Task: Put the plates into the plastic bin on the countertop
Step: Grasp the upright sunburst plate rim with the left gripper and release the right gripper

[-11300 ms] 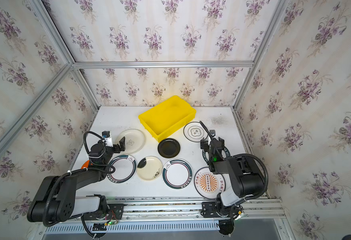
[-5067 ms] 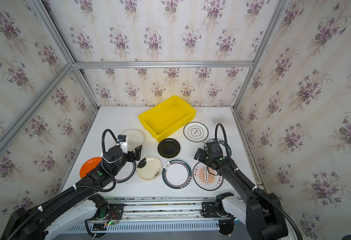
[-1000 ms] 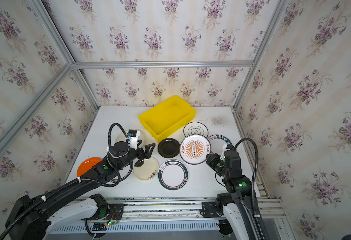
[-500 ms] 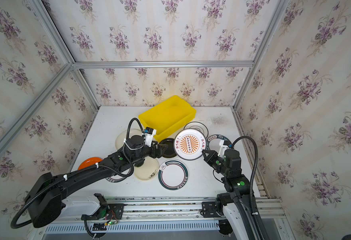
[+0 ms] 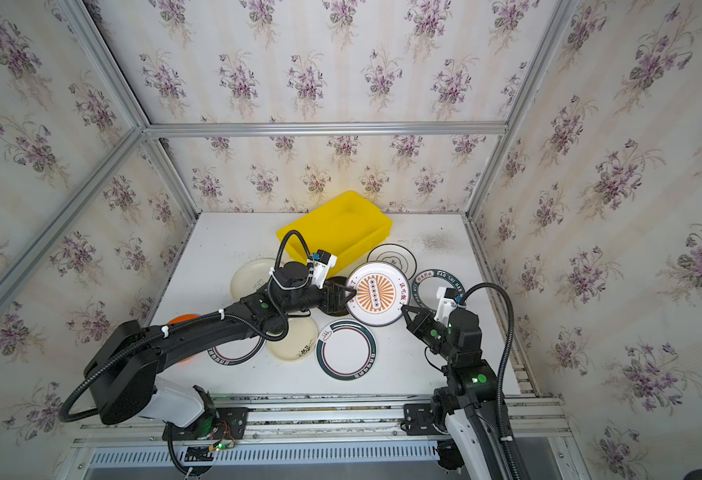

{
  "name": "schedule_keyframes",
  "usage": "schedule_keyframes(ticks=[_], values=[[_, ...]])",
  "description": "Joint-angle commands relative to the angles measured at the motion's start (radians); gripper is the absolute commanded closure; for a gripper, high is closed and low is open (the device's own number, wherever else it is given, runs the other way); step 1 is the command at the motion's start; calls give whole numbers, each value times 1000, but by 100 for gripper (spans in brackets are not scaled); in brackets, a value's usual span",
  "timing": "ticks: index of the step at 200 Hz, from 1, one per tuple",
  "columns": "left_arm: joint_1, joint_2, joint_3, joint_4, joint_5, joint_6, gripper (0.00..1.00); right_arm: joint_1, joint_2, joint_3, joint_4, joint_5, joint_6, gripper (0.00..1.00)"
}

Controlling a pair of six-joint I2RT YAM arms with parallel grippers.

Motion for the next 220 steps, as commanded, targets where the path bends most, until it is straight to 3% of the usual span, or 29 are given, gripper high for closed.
schedule_keyframes(ticks=[1, 33, 89, 112, 131, 181, 220], values=[[1, 19, 28, 34, 38, -22, 48, 0, 2, -4, 113, -35, 28, 100], [1, 55, 66, 31, 57, -34, 56, -1, 14, 1, 110, -37, 8, 100], [1, 103, 120, 18, 93, -42, 82, -1, 78, 10, 148, -57, -4, 100], [4, 111, 147, -5, 84, -32, 97, -1, 83, 18, 136, -45, -29, 100], [9, 121, 169, -18, 92, -17, 100, -1, 73, 23, 119, -34, -44, 77], [42, 124, 194, -36, 63, -13, 100, -1, 33, 32, 51, 5, -72, 40], [123, 106, 217, -60, 30, -26, 100, -1, 35, 78, -56, 55, -141, 36]])
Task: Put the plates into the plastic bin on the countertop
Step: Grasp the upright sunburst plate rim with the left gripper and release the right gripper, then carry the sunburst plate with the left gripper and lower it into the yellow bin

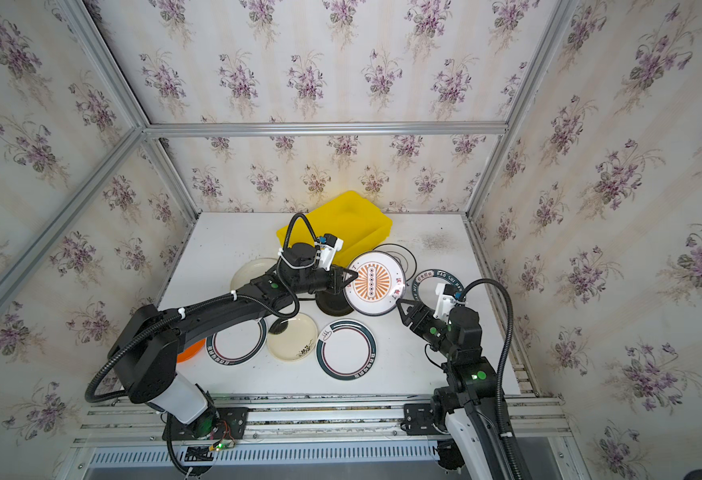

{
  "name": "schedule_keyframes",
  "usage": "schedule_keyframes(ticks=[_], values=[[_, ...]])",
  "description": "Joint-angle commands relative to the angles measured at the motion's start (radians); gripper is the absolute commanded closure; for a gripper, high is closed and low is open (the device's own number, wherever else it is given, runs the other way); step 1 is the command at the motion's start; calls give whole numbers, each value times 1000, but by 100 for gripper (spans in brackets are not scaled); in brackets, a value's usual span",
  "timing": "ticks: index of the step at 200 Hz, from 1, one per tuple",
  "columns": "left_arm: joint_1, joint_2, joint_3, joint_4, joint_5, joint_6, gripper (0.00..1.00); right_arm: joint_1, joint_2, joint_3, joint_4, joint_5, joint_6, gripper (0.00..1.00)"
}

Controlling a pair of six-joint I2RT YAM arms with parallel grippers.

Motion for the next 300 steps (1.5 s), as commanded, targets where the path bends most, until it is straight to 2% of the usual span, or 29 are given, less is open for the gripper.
schedule_keyframes(ticks=[1, 56, 87, 117, 188, 210, 300], values=[[41, -10, 29, 12, -24, 5, 100, -1, 4, 40, -59, 38, -63, 36], [195, 16, 116, -72, -81, 33, 100, 0, -29, 47, -131, 64, -97, 35], [237, 68, 226, -251, -237, 127, 100, 0, -52, 54, -167, 82, -126, 35], [282, 100, 256, -283, -282, 116, 100, 0, -42, 79, -199, 90, -167, 36], [295, 247, 388, -398, -440, 181, 100, -1, -32, 89, -236, 94, -187, 35], [299, 294, 422, -437, -449, 185, 100, -1, -34, 84, -242, 100, -183, 35], [339, 374, 492, -495, -351, 152, 100, 0, -21, 89, -267, 105, -180, 36]])
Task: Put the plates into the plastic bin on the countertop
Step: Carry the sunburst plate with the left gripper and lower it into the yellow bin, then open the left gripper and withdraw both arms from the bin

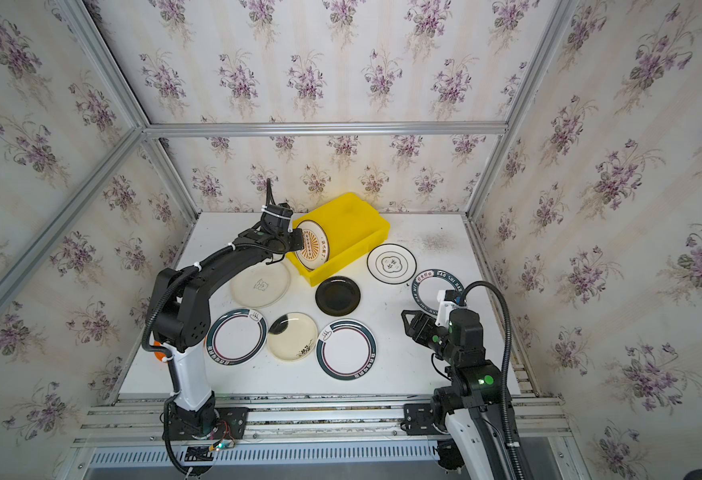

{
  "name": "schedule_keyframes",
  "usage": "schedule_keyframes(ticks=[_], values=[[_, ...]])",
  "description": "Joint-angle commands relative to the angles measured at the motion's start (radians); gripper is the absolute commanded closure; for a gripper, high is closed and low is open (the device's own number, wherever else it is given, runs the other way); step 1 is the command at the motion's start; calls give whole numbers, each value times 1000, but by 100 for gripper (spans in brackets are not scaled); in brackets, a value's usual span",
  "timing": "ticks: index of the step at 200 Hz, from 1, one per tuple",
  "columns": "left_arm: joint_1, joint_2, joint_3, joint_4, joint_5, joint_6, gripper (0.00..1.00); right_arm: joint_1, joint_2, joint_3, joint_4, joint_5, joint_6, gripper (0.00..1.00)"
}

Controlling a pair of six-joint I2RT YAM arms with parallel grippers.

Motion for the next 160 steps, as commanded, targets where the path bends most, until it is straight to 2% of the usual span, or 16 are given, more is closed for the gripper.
schedule_keyframes(ticks=[1, 22, 29, 39, 57, 71, 101, 114, 124, 133, 135, 137, 160], values=[[-1, 21, 33, -17, 38, -6, 99, -1, 1, 14, 3, 16, 3, 36], [-2, 45, 64, -66, 13, 8, 96, -1, 0, 13, -12, 17, 6, 36], [-2, 47, 67, -76, -1, 13, 93, -1, -2, 13, -20, 19, 6, 36], [-2, 48, 66, -84, -16, 17, 83, -1, -7, 13, -32, 25, 8, 36], [-2, 46, 65, -86, -24, 27, 74, -1, -15, 13, -48, 36, 10, 36], [-2, 46, 70, -87, -8, 44, 73, -1, -17, 9, -60, 47, 17, 36], [-2, 37, 75, -87, 2, 60, 57, -1, -7, 0, -71, 60, 31, 36], [-2, 28, 73, -86, 3, 69, 46, -1, -2, -2, -78, 62, 34, 36], [-2, 19, 71, -86, 3, 75, 31, -1, -2, -5, -87, 71, 37, 36], [-4, 8, 68, -87, -3, 79, 15, -1, -3, -5, -96, 78, 41, 36], [-4, 5, 67, -86, -5, 81, 5, -1, -3, -6, -96, 79, 41, 36], [-4, 2, 65, -85, -5, 81, 2, -1, -5, -5, -98, 80, 41, 36], [-7, -36, 59, -85, -7, 87, 0, 0, -8, 0, -108, 94, 40, 36]])
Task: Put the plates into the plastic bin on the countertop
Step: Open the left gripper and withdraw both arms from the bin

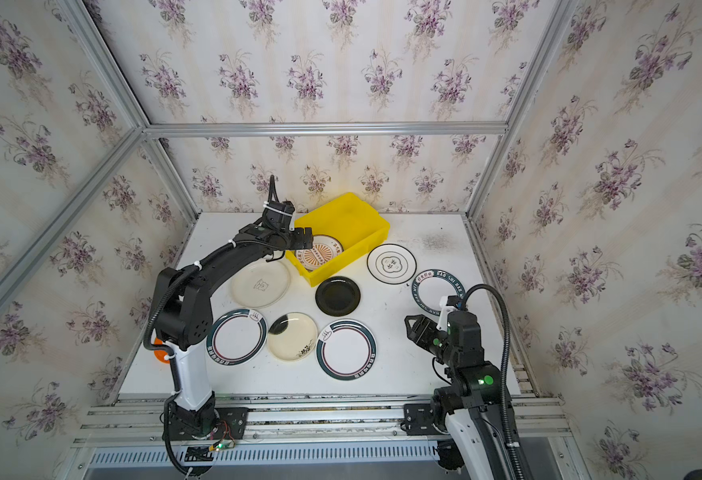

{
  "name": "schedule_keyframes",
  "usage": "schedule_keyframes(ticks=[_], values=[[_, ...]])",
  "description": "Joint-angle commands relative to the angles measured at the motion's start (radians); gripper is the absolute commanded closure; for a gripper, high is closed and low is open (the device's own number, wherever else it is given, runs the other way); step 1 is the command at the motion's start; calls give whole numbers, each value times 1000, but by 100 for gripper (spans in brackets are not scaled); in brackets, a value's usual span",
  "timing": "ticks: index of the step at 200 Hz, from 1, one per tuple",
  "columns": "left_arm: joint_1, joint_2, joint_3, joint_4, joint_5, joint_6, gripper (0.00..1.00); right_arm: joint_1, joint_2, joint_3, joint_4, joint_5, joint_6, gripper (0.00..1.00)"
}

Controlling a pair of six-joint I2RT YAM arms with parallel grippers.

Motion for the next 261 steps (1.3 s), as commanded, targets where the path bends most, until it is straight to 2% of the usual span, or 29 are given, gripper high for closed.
schedule_keyframes(ticks=[1, 31, 70, 132, 157, 183, 205, 233, 261], values=[[-2, -36, -5, 6, -5, 20, 0, 0, -2, 7, -19, 29, 4, 36], [-16, -106, -27, 10, -15, 16, 0, -1, 76, 43, -117, 119, 7, 36], [-45, -257, -141, 80, -31, 6, 0, -5, 230, 85, -117, 94, -32, 35], [-95, -631, -537, 299, -31, -53, 0, -36, 292, 30, 51, 46, 37, 33], [-116, -809, -721, 355, -86, -82, 0, -52, 332, 0, 117, 13, 70, 34], [-121, -989, -921, 436, -104, -88, 0, -61, 350, -11, 137, 36, 72, 32], [-120, -1095, -1020, 452, -109, -89, 0, -77, 352, -16, 149, 58, 72, 29], [-120, -1165, -1102, 467, -54, -83, 0, -112, 377, -16, 175, 50, 78, 27], [-120, -1192, -1184, 558, 36, -50, 0, -155, 430, -18, 244, 6, 96, 27]])
